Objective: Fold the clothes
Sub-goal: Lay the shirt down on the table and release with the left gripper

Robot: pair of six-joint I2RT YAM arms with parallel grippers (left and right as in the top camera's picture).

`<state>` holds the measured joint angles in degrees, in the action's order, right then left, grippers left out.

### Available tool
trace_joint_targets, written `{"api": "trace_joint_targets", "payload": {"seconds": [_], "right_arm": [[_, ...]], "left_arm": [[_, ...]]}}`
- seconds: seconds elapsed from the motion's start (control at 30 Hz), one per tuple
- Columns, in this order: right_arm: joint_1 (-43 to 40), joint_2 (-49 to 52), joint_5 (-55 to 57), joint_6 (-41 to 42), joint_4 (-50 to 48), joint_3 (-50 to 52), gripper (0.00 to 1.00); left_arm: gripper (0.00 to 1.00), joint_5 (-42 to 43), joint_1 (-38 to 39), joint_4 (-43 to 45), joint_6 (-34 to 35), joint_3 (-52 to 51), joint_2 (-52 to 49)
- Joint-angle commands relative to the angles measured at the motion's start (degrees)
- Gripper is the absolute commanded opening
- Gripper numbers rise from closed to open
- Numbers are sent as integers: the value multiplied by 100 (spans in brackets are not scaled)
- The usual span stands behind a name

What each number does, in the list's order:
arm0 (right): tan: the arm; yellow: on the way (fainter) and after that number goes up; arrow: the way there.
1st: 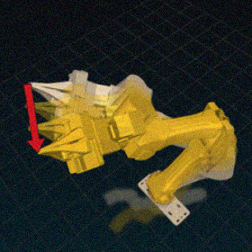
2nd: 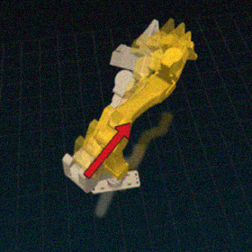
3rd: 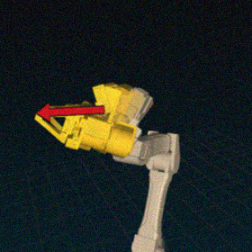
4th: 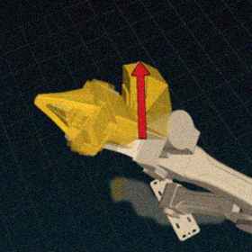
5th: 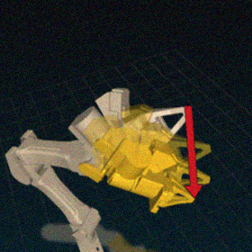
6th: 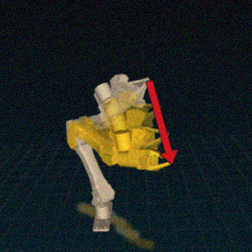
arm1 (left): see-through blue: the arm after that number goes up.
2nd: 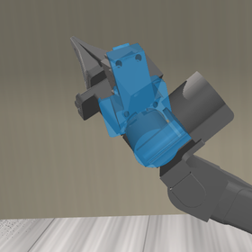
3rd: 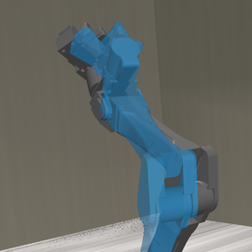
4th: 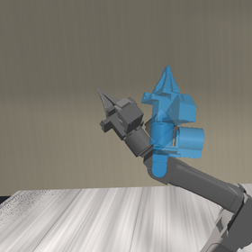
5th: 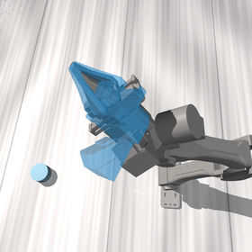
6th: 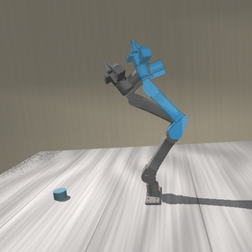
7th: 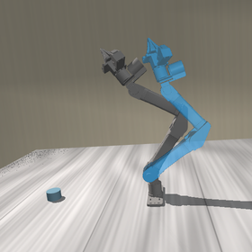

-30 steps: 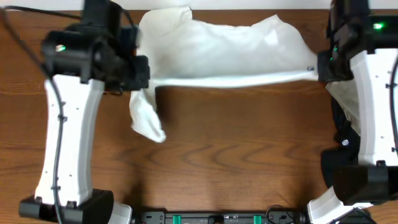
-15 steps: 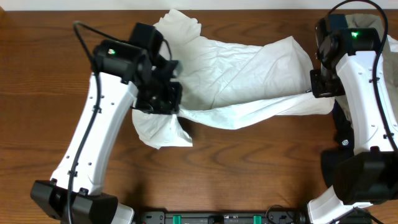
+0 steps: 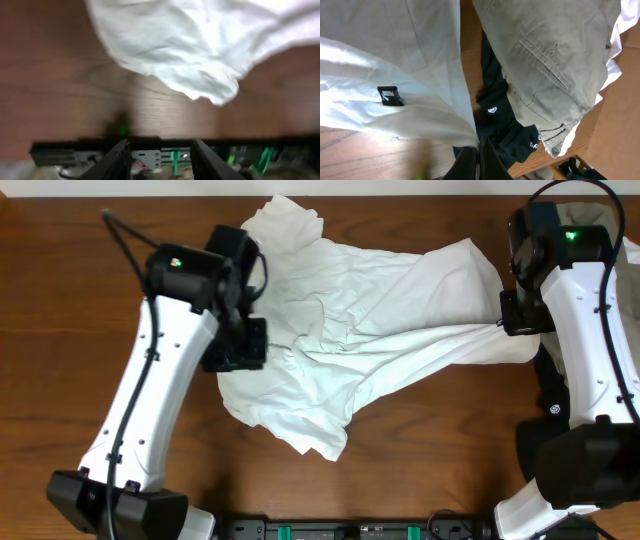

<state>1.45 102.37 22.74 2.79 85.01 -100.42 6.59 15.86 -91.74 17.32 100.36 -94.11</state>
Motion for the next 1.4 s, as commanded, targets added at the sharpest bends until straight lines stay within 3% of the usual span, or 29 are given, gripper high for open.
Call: {"api": "trace_joint_targets", "payload": {"seconds": [0.0, 0.5, 0.8, 1.13, 1.37], "right_arm": [[-42, -2, 98, 103, -17, 4, 1], [-44, -2, 13, 101, -39, 4, 1], [-42, -2, 13, 103, -37, 4, 1], [-44, -2, -33, 103, -35, 4, 1], [-44, -2, -33, 101, -20, 4, 1]], "left_arm": [[41, -343, -184, 85, 1010, -291, 68], [39, -243, -461, 2238, 2140, -3303, 68], [36, 225, -518, 3722, 1932, -4537, 68], [36, 376, -520, 5254, 1270, -5182, 66], [40, -898, -717, 5331, 1248, -5248, 59]]}}
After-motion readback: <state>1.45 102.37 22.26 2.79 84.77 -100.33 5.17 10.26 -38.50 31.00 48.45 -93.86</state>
